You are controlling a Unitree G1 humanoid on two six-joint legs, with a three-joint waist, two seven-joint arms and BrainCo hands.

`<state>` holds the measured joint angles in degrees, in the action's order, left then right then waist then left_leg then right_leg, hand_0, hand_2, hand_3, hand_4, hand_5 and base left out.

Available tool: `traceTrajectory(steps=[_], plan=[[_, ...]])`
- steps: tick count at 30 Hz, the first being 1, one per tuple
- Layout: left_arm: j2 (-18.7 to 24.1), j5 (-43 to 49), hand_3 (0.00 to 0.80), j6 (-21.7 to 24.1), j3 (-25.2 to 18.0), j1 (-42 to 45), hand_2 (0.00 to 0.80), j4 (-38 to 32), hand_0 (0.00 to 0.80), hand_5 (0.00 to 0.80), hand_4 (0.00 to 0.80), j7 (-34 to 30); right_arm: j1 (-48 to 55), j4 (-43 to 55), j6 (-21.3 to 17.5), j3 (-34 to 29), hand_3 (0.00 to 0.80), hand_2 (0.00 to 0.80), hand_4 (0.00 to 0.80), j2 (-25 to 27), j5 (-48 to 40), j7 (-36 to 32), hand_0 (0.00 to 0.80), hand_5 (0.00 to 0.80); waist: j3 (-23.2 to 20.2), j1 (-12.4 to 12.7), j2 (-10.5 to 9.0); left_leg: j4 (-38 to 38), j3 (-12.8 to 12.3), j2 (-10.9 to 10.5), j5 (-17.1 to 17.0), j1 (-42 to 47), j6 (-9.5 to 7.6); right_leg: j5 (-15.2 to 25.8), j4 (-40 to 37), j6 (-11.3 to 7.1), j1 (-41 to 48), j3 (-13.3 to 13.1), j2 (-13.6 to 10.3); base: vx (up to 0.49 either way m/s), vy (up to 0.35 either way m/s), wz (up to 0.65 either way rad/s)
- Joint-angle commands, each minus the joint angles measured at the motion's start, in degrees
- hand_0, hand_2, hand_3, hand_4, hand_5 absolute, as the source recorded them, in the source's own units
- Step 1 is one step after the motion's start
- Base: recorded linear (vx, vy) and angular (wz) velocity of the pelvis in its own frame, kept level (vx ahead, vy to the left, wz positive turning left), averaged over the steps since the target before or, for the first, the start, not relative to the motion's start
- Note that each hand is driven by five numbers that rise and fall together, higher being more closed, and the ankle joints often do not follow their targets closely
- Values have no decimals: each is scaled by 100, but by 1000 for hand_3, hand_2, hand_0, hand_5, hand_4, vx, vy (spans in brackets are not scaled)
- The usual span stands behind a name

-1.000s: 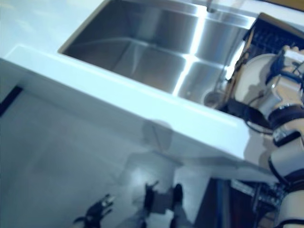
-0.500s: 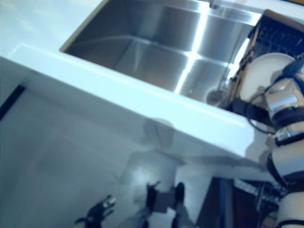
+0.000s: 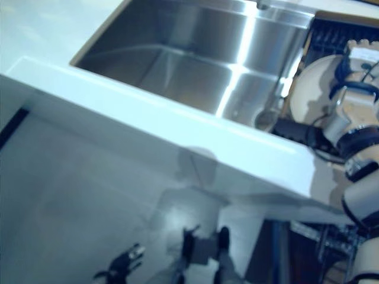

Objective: Take plates into dishwasher

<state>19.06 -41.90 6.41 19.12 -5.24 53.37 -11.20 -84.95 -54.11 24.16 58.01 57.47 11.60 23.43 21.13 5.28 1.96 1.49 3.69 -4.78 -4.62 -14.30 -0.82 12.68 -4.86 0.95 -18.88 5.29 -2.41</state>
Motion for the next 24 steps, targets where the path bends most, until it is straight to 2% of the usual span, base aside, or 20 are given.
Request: traceTrajectory(steps=[1, 4, 6, 10, 13, 14, 16, 20, 24], plan=[[338, -40, 0, 2, 216, 142, 0, 6, 0, 0, 0, -83, -1689, 222, -16, 564, 800, 800, 800, 690, 251, 432, 800, 800, -276, 115, -305, 351, 144, 201, -245, -8, 199, -348, 38, -669, 421, 159, -154, 0, 0, 0], [332, -14, 0, 21, 180, 186, 0, 68, 0, 0, 0, -130, -1748, 235, 27, 587, 800, 800, 800, 703, 355, 568, 800, 800, -350, 125, -333, 351, 153, 205, -228, 23, 196, -368, 28, -667, 466, 162, -150, 0, 0, 0], [322, 58, 0, 16, 130, 231, 0, 88, 0, 0, 0, -156, -1720, 211, 227, 615, 800, 800, 800, 756, 1252, 529, 800, 800, -409, 137, -381, 351, 154, 207, -208, 50, 191, -384, 22, -678, 507, 160, -144, 17, -1, 0], [334, 46, 0, -47, 122, 237, 0, 88, 0, 0, 0, -162, -1670, 275, 156, 783, 800, 800, 800, 941, 1682, 267, 800, 800, -514, 132, -455, 351, 145, 217, -178, 105, 184, -399, 19, -705, 570, 166, -142, 1, 2, 1], [305, 88, 0, -74, 66, 228, 0, 135, 0, 0, 0, -189, -1361, 363, 54, 531, 800, 800, 800, 987, 533, 514, 800, 800, -595, 114, -496, 351, 115, 238, -142, 184, 184, -423, 15, -714, 647, 160, -144, 34, 27, 4], [271, 95, 0, -90, 61, 202, 0, 156, 0, 0, 0, -177, -1112, 333, -54, 236, 800, 800, 800, 963, 619, 526, 800, 800, -630, 105, -500, 351, 112, 245, -117, 233, 183, -438, 18, -712, 694, 141, -143, 38, 38, 5], [251, 126, 0, -72, 56, 177, 0, 212, 0, 0, 0, -194, -945, 258, -183, 77, 800, 800, 800, 953, 962, 578, 800, 800, -669, 113, -524, 351, 110, 245, -100, 276, 174, -455, 13, -706, 743, 124, -133, 18, 18, 2], [203, 116, 0, -114, 91, 168, 0, 320, 0, 0, 0, -154, -797, 286, -243, -168, 800, 800, 800, 961, 198, 1200, 800, 800, -804, 96, -575, 351, 101, 265, -26, 439, 160, -493, 4, -703, 908, 113, -132, 62, 12, -2], [145, 167, 0, -106, 110, 138, 0, 459, 0, 0, 0, -164, -613, 250, -283, -471, 800, 800, 800, 986, 294, 993, 800, 800, -884, 65, -621, 351, 117, 257, 6, 521, 153, -504, -2, -703, 984, 89, -136, 21, 4, 1]])
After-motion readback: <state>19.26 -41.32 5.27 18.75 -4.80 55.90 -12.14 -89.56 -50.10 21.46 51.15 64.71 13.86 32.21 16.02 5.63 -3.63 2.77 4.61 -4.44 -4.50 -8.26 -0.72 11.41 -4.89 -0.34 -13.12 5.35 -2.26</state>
